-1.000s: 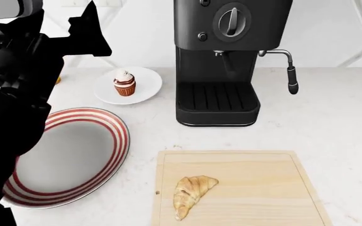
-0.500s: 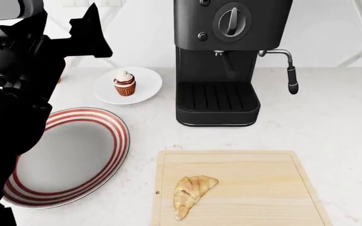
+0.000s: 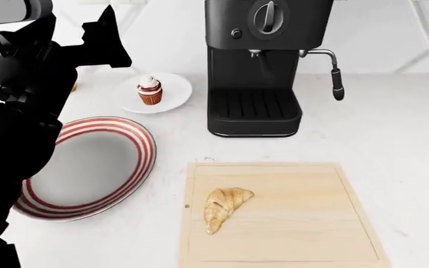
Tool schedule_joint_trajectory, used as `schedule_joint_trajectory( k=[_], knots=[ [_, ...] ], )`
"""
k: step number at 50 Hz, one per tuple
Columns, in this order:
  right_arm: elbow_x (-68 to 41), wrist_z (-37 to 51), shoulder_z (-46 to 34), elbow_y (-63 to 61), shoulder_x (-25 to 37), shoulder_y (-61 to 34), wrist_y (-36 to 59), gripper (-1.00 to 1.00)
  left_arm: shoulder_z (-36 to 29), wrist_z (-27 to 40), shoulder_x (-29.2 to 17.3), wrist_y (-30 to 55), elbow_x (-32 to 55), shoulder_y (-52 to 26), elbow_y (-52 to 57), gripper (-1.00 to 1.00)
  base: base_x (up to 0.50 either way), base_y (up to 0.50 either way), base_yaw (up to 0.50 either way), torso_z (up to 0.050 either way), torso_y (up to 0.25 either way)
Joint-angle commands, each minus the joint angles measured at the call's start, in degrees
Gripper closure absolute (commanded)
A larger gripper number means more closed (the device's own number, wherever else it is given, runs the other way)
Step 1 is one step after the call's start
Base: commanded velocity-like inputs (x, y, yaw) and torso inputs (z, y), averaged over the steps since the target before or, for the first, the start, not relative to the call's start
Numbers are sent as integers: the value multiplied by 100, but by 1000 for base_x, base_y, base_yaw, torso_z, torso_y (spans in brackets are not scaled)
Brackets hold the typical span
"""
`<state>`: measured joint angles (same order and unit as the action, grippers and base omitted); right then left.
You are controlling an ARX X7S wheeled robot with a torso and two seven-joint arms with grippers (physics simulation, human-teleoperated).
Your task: From the different types of pastries on the counter, select a croissant and place it on the cutting board. Then retrieve a jar of jam from the cabinet and place it alongside the croissant on the cutting board.
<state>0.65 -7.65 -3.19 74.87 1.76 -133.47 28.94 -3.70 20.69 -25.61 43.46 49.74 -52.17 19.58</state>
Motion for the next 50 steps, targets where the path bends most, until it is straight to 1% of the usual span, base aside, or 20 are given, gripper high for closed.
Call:
schedule_joint_trajectory(
  k=[1,20,28,32,39,45,46,47,50],
  knots=[
    [257,-146,143,-9,-66,-153,-261,100,-11,21,-34,27,43,-17,74,-100,-500,-61,0,0,0],
    [226,-266,144,9,-46,-153,-105,100,36,28,-83,-19,109,70,170,-100,-500,-108,0,0,0],
    [64,-328,-126,12,-43,-146,129,100,46,3,-85,-40,152,93,175,-100,-500,-189,0,0,-1],
    [9,-262,-147,12,-60,-138,171,100,67,-13,-96,-45,202,129,214,-100,0,0,0,0,-3],
    [51,398,-284,11,-38,-34,245,100,105,-139,-99,-154,209,199,85,-100,0,0,0,0,0],
    [40,196,-446,-4,-68,-62,383,100,33,-306,-14,-327,71,182,-258,-100,0,0,0,0,0],
    [39,143,-467,-88,-66,-36,447,100,16,-326,6,-348,53,174,-312,-100,0,0,0,0,0],
    [33,94,-485,-588,-38,184,755,100,-1,-340,19,-357,42,165,-341,-100,0,0,0,0,0],
    [-21,-25,-519,-2673,103,1163,1986,100,-52,-366,38,-372,8,125,-380,-100,0,0,0,0,0]
  ],
)
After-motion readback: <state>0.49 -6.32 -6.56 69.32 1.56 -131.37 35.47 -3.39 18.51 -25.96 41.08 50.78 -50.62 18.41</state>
